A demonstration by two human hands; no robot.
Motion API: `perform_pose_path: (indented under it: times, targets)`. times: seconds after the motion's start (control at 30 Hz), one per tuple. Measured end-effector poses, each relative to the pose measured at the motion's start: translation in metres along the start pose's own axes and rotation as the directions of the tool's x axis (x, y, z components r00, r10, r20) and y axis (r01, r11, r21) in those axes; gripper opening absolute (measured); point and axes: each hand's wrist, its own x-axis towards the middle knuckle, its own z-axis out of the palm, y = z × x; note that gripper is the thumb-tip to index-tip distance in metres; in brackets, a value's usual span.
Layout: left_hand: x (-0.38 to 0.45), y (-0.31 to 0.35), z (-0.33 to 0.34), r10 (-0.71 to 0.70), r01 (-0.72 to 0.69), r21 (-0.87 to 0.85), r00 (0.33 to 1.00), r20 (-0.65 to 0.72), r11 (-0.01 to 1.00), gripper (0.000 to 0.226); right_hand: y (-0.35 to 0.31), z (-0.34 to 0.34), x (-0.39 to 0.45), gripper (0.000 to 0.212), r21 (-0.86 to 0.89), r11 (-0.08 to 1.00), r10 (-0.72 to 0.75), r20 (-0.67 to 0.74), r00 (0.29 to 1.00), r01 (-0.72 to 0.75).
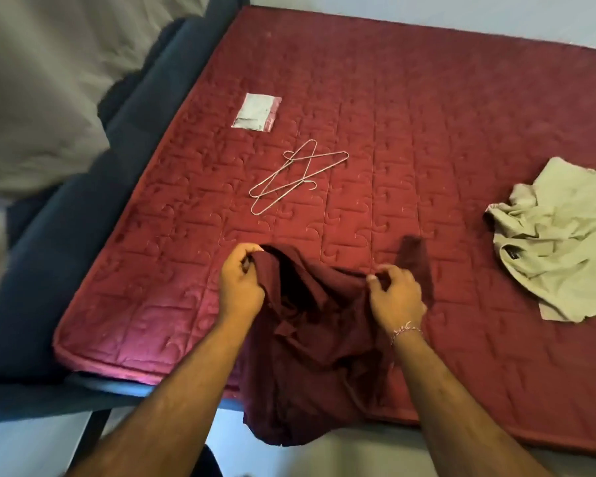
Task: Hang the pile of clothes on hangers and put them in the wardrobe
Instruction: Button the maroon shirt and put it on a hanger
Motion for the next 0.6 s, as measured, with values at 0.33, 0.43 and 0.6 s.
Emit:
perform_pose_path:
  times: [0.33, 0.43, 0.6]
  targets:
    - [0.101, 0.111, -0.008, -0.563, 0.618, -0.265, 0.785, 0.258, 0.741, 0.029, -0.102, 0.031, -0.015, 0.007, 0.22, 0.963, 0.06, 0.4, 0.915, -0.159]
    - [0.137, 0.106, -0.015, -0.574, 0.611, -0.108, 0.78, 0.249, 0.784, 0.037, -0.115, 0.019, -0.006, 0.014, 0.613, 0.577, 0.294, 0.46, 0.838, -0.539]
    - [0.194, 0.064, -0.014, -0.515, 0.475, 0.207, 0.824, 0.235, 0.855, 0.039, -0.141, -0.005, 0.064, 0.021, 0.528, 0.628, 0.367, 0.448, 0.815, -0.572]
